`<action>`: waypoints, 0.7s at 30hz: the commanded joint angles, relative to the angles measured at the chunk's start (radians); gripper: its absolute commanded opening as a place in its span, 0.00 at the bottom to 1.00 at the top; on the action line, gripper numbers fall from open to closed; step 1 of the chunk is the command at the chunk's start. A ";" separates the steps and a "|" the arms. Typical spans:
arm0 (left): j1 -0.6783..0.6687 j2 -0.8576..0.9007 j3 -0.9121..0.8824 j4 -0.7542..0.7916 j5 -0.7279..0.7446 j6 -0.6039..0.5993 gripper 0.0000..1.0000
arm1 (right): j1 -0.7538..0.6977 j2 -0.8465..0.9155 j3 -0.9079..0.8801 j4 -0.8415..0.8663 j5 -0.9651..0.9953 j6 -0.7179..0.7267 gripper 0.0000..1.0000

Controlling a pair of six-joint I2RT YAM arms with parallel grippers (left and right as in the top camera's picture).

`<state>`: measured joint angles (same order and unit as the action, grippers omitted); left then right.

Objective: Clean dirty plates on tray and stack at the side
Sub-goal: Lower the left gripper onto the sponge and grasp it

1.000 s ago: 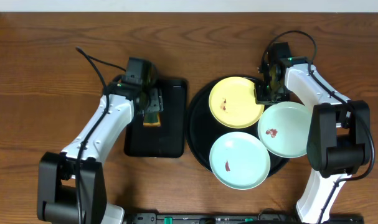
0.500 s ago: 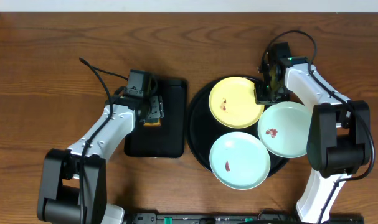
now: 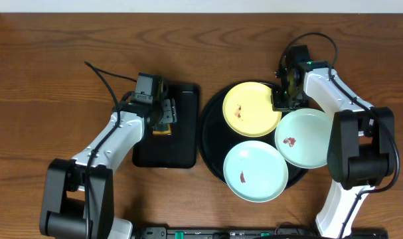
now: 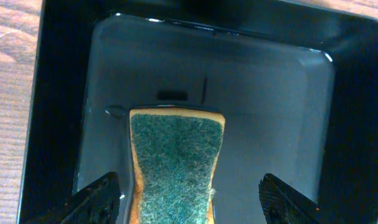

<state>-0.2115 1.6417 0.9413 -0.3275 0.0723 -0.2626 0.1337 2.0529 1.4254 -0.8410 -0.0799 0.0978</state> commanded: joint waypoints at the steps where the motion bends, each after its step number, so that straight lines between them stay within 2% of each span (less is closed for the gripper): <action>1: -0.004 0.005 0.001 0.005 0.010 0.011 0.73 | 0.018 0.001 -0.007 0.003 0.023 -0.006 0.01; 6: -0.004 0.018 0.034 -0.035 0.009 0.033 0.73 | 0.018 0.001 -0.007 0.003 0.024 -0.006 0.01; 14: -0.004 0.192 0.328 -0.364 -0.014 0.040 0.73 | 0.018 0.001 -0.007 0.003 0.024 -0.006 0.01; 21: -0.004 0.285 0.343 -0.350 -0.080 0.040 0.73 | 0.018 0.000 -0.007 0.002 0.024 -0.006 0.01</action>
<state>-0.2123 1.8866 1.2720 -0.6785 0.0471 -0.2352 0.1337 2.0529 1.4254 -0.8402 -0.0803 0.0978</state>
